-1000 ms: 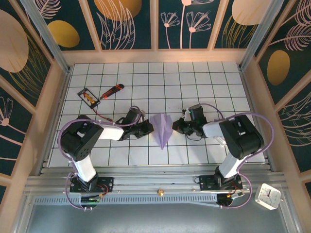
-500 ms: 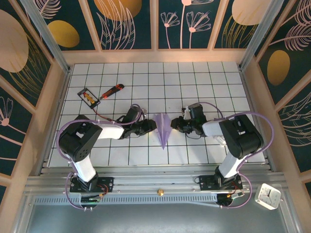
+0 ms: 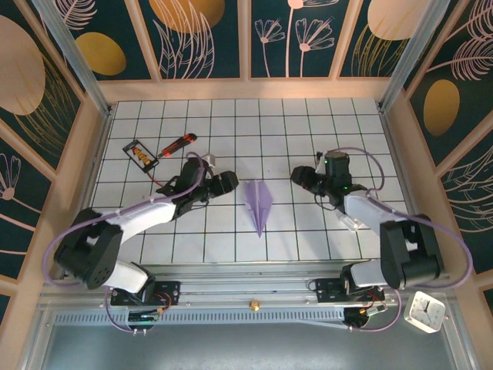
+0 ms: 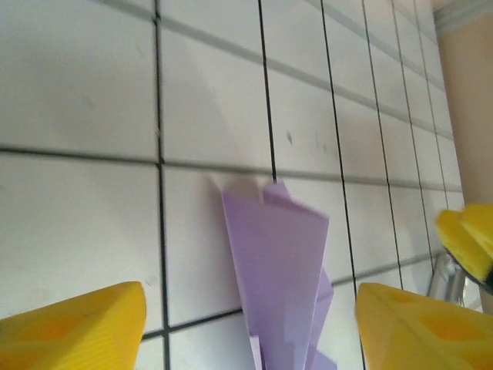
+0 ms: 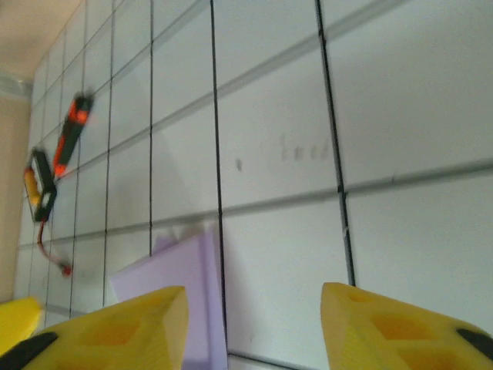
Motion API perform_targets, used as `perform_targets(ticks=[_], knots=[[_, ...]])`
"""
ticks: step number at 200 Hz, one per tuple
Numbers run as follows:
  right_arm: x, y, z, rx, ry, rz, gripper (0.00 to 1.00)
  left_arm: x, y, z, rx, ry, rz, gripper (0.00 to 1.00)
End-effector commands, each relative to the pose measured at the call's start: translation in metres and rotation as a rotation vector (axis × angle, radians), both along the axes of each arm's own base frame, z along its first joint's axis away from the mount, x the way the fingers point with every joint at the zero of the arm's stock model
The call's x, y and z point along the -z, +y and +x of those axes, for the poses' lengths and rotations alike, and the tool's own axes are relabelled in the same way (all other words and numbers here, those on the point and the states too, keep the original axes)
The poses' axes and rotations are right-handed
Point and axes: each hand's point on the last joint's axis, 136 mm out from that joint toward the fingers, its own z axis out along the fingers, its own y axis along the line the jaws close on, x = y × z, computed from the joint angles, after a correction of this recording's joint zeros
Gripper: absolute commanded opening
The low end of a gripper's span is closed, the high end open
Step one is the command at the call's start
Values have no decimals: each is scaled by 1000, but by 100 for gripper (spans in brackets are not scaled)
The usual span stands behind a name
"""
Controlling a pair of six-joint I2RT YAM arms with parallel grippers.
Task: Fold a paper plane with a square sheet of paper (pick it up from the middle)
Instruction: Move a paper plane to the center of the table, then reset both arms
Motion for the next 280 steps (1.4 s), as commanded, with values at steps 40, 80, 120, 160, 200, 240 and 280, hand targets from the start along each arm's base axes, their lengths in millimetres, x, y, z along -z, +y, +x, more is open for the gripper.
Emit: perform_targets(ticks=[40,80,120,160,200,240,280], knots=[[-61,-141,21,548,-255,-585,99,-90,139,26,-444,-437,477,99],[-35,-202,11,761,-291,-774,99,-101,228,2,-785,-634,721,99],[-2,-187,21,623,-394,-804,99,-57,263,17,-769,-601,723,99],[-31,-174,16,567,-638,-686,99,-20,262,45,-655,-574,698,99],[-27,-166,9,513,-731,-624,99,-21,265,57,-596,-613,747,99],[-21,-163,5,485,-747,-609,99,-17,267,53,-566,-671,660,99],[-14,-174,18,508,-686,-591,99,-13,261,46,-530,-715,642,99]])
